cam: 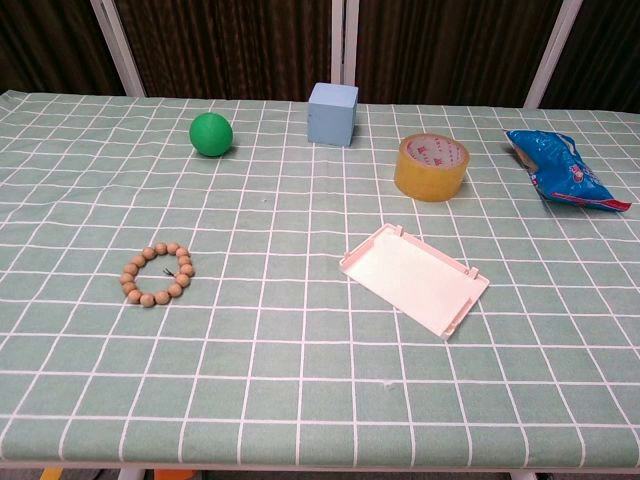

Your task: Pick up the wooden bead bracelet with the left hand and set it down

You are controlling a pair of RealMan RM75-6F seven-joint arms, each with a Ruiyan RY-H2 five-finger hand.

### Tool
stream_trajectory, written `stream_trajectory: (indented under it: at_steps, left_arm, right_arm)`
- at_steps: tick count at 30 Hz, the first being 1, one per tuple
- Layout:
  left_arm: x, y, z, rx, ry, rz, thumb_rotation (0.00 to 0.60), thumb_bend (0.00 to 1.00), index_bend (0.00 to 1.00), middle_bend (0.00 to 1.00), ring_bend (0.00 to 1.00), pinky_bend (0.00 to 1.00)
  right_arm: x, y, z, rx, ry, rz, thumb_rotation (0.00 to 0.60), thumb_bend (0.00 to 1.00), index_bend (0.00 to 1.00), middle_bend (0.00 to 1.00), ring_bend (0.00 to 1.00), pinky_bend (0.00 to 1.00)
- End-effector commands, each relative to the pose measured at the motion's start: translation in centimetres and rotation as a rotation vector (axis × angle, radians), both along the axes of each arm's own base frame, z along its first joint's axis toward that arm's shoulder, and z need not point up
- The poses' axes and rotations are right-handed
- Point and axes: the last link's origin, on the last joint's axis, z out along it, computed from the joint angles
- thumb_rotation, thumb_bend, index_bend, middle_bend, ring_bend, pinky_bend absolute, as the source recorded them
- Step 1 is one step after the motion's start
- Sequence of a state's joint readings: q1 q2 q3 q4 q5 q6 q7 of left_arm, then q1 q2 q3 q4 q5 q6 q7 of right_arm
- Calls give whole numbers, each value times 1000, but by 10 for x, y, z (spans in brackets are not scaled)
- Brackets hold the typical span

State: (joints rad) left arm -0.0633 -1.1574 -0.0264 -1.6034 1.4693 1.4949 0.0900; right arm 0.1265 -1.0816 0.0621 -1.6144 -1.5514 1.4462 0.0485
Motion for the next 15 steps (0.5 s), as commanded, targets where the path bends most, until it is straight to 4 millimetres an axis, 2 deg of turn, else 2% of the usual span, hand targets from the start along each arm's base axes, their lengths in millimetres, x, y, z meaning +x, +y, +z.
stream_trajectory:
  at_steps: [1, 6, 12, 15]
  left_arm:
    - [0, -1, 0, 2, -1, -3, 600, 0, 195, 213, 67, 85]
    - [1, -1, 0, -3, -3, -19, 600, 0, 196, 213, 67, 86]
    - [13, 11, -1, -49, 6, -108, 600, 0, 242, 236, 71, 94]
    - [26, 25, -5, -90, 12, -199, 600, 0, 305, 316, 174, 128]
  right_arm:
    - [-1, 2, 0, 1, -8, -3, 600, 79, 19, 128, 0, 32]
    - [-2, 6, 2, -4, -17, -3, 600, 78, 19, 128, 0, 32]
    - [0, 7, 9, -27, -15, 16, 600, 78, 19, 128, 0, 32]
    - [2, 8, 14, -37, -10, 26, 600, 79, 19, 129, 0, 32]
